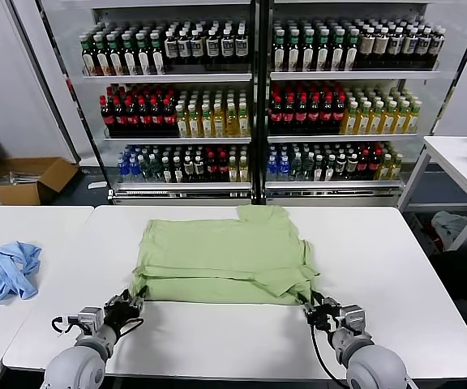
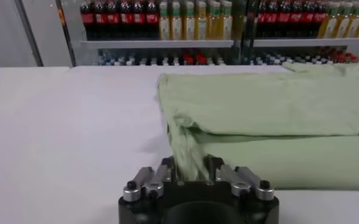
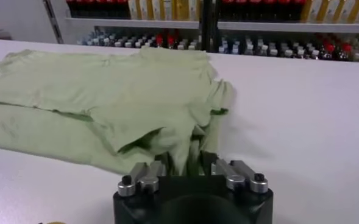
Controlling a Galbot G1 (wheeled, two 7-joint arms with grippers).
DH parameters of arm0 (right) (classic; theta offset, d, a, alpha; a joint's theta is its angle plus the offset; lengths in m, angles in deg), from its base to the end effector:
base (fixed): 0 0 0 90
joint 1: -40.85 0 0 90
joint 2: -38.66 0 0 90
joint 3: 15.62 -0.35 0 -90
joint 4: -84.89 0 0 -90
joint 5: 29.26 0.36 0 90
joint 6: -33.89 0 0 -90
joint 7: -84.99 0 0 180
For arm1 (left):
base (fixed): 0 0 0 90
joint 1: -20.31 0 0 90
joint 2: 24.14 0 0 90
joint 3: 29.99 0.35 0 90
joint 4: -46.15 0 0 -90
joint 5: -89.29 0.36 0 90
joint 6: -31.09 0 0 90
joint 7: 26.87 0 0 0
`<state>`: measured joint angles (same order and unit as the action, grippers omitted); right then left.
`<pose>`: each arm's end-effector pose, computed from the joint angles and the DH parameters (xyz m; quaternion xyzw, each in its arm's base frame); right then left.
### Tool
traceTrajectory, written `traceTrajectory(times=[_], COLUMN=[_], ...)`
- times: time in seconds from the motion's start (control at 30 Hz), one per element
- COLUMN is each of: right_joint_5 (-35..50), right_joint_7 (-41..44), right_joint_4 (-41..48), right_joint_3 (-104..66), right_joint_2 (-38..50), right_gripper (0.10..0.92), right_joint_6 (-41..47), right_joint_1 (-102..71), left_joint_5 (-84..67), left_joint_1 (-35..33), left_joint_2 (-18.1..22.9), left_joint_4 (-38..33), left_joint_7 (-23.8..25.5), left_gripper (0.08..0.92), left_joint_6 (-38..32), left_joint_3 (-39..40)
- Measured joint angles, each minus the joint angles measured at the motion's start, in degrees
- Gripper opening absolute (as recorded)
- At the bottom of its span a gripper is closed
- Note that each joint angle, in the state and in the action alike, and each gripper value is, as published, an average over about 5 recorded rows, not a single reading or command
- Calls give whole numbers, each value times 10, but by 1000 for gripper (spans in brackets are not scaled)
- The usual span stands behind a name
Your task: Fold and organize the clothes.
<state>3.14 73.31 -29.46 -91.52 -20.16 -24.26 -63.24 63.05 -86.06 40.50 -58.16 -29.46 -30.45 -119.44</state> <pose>0.2565 -0.0360 -0.2848 0.1188 -0.9547 0.0248 0.2717 0.2678 0.1088 -0.3260 -0.0373 -0.9603 -0.0042 0.2766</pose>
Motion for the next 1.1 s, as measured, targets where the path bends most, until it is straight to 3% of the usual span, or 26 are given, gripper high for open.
traceTrajectory(times=[0.13,0.27,0.73,0.93,1.1], right_joint_5=[-1,-3,-41,-50,-50], right_joint_7=[4,6,10,7,3], right_joint_4=[-11,-36,-156,-184,-207], right_joint_3=[-6,-19,-101,-118,-134], right_joint_2=[5,14,41,38,41], right_gripper=[137,105,105,151,295], right_joint_6=[2,5,0,3,7], right_joint_1=[-10,-36,-204,-249,-277], left_joint_5=[1,-1,-13,-6,1], left_joint_1=[-9,-29,-180,-214,-237], left_joint_2=[0,-4,-39,-41,-44], left_joint_4=[-6,-22,-140,-168,-191], left_joint_7=[0,-3,-20,-28,-35], left_gripper=[178,103,97,180,327], left_joint_6=[1,-1,-9,-2,6], left_joint_3=[-2,-9,-43,-45,-54])
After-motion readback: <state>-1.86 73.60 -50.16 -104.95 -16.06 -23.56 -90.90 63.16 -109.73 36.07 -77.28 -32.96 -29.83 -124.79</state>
